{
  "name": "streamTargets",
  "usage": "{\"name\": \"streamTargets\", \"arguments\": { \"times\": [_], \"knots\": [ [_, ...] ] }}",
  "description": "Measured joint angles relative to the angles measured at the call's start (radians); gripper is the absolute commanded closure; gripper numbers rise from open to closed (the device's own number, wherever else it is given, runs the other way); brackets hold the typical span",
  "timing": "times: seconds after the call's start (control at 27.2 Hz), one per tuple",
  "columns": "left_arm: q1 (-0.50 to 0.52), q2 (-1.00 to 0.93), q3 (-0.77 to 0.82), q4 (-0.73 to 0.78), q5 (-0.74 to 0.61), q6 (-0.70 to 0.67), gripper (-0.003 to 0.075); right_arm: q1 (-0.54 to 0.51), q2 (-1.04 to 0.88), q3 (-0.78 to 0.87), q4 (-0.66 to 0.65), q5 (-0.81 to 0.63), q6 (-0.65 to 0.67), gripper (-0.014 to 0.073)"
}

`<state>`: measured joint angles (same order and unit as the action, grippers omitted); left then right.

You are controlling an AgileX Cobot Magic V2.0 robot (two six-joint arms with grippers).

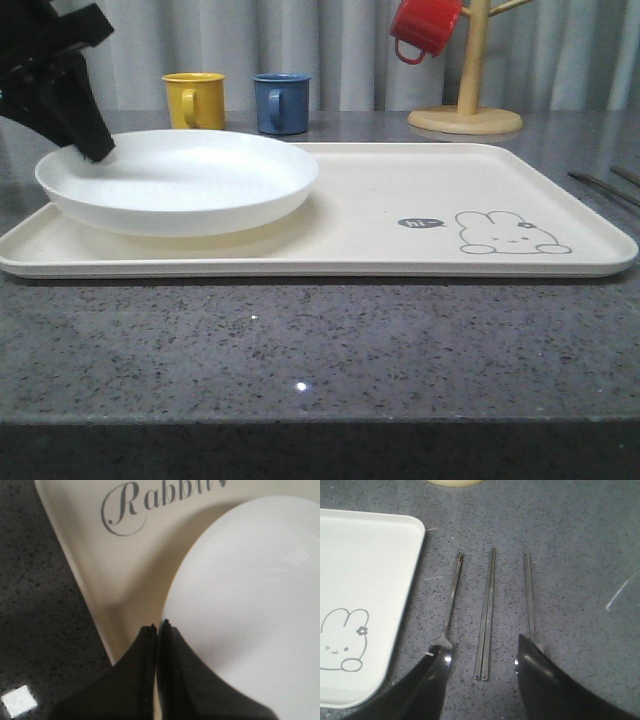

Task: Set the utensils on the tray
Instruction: 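Grasp the white plate rim with the left gripper and set it on the tray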

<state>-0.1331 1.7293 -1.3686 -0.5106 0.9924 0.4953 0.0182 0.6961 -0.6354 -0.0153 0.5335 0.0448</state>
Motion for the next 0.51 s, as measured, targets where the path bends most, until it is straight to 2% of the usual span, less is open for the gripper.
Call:
{"name": "streamTargets", "arguments": {
  "times": [0.15, 0.22, 0.37, 0.44, 0.51],
  "knots": [
    [-0.012, 0.027, 0.000, -0.004, -0.015, 0.000, 0.0702, 0.000, 0.000, 0.000, 0.000, 0.000, 0.000, 0.0223],
    [-0.018, 0.027, 0.000, -0.006, -0.024, 0.000, 0.0610, 0.000, 0.000, 0.000, 0.000, 0.000, 0.000, 0.0223],
    [-0.019, 0.027, 0.000, -0.012, -0.029, 0.000, 0.0366, 0.000, 0.000, 0.000, 0.000, 0.000, 0.000, 0.0223],
    [-0.019, 0.027, 0.000, -0.014, -0.027, 0.000, 0.0303, 0.000, 0.000, 0.000, 0.000, 0.000, 0.000, 0.0223],
    [-0.019, 0.027, 0.000, -0.015, -0.027, 0.000, 0.0297, 0.000, 0.000, 0.000, 0.000, 0.000, 0.000, 0.0223]
  ]
}}
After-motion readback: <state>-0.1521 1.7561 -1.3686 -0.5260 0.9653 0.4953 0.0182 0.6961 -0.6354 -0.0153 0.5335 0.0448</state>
